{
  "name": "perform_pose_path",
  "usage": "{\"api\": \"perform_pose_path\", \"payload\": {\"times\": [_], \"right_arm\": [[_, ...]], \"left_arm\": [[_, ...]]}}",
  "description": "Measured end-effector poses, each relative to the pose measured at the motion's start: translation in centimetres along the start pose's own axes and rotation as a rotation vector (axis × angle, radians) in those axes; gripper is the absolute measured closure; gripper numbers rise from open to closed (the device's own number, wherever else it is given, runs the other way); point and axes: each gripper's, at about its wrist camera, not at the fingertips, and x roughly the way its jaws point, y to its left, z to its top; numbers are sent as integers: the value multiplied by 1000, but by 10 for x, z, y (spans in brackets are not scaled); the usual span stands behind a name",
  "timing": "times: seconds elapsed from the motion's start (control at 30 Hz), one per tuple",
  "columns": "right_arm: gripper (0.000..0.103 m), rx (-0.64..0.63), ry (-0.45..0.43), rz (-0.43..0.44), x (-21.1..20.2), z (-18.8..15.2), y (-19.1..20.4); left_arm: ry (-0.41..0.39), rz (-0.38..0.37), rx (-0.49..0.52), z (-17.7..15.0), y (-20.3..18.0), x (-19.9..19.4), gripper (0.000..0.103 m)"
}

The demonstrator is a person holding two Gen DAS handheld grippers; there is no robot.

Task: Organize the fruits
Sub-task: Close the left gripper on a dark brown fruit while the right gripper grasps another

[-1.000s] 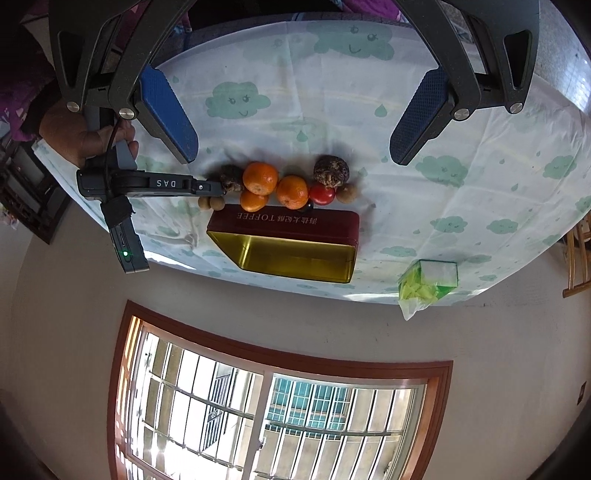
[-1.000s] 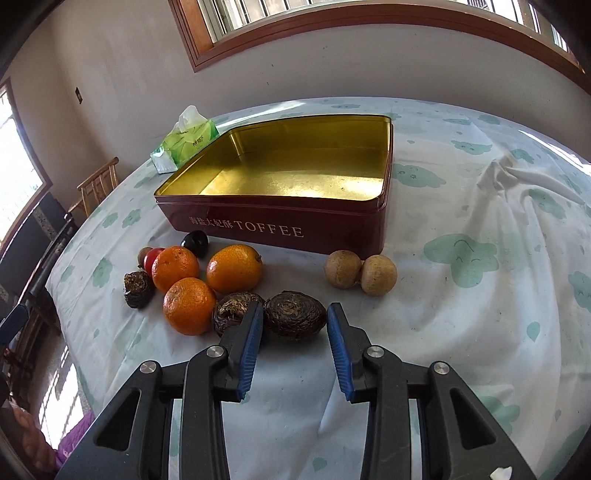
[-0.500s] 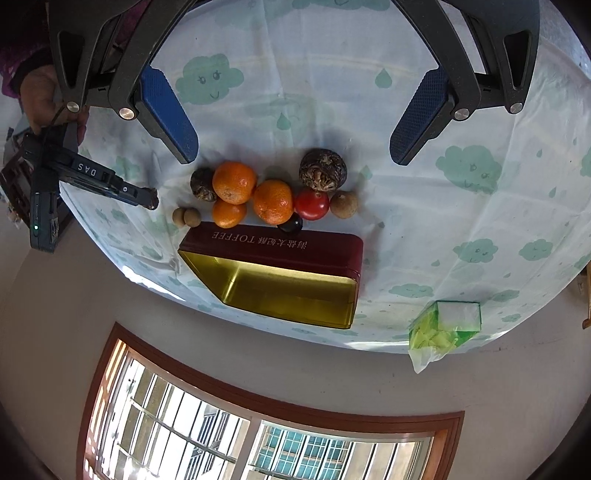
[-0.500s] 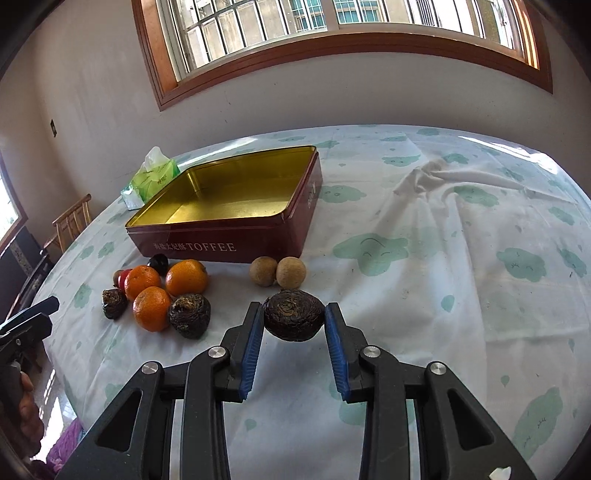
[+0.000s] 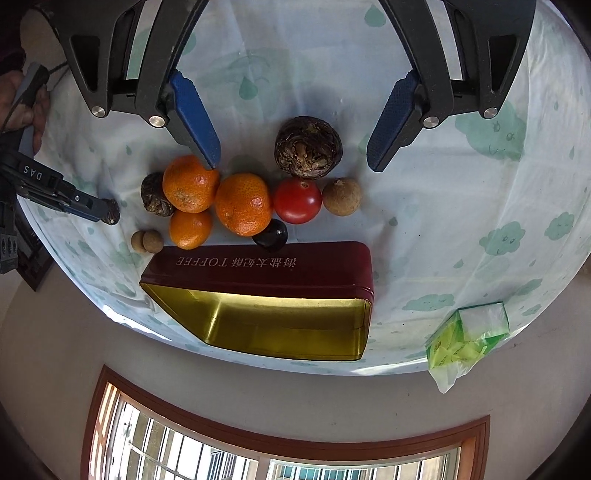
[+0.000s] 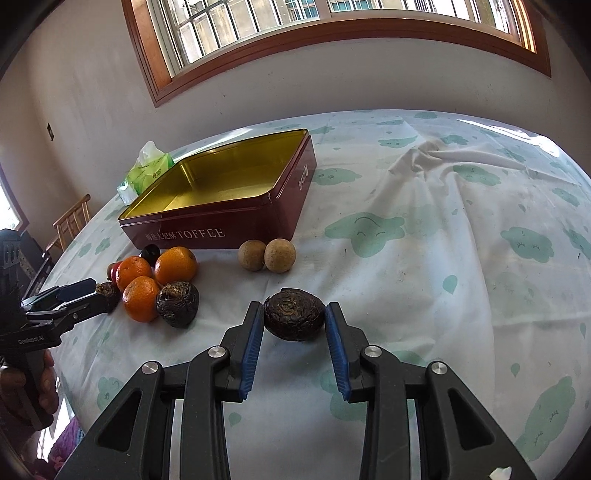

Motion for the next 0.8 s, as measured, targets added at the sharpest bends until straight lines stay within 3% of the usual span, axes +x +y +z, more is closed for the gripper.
{"api": "perform_pose_path", "payload": {"times": [0.1,0.13,0.3,0.5,0.6,0.67,0.8], "right_arm": [[71,-1,2,-1,0,0,0],[71,1,3,1,0,0,0],[71,8,7,8,0,1,-1],[71,-9,2,-14,-3,1,4],[72,41,-6,17,-9,0,2],[80,39,-14,26,-14,0,7],[81,-11,-35,26,-24,9,25]], "left_arm": [[-10,59,38,-8,-7,4,58],[-19,73,49,-10,-9,3,64],[-37,84,22,-12,-13,-9,64],[-105,126,77,-1,-29,-40,64],[-142,138,92,7,-34,-54,64],[-160,137,93,12,-36,-60,64],[-183,139,102,21,-41,-66,64]]}}
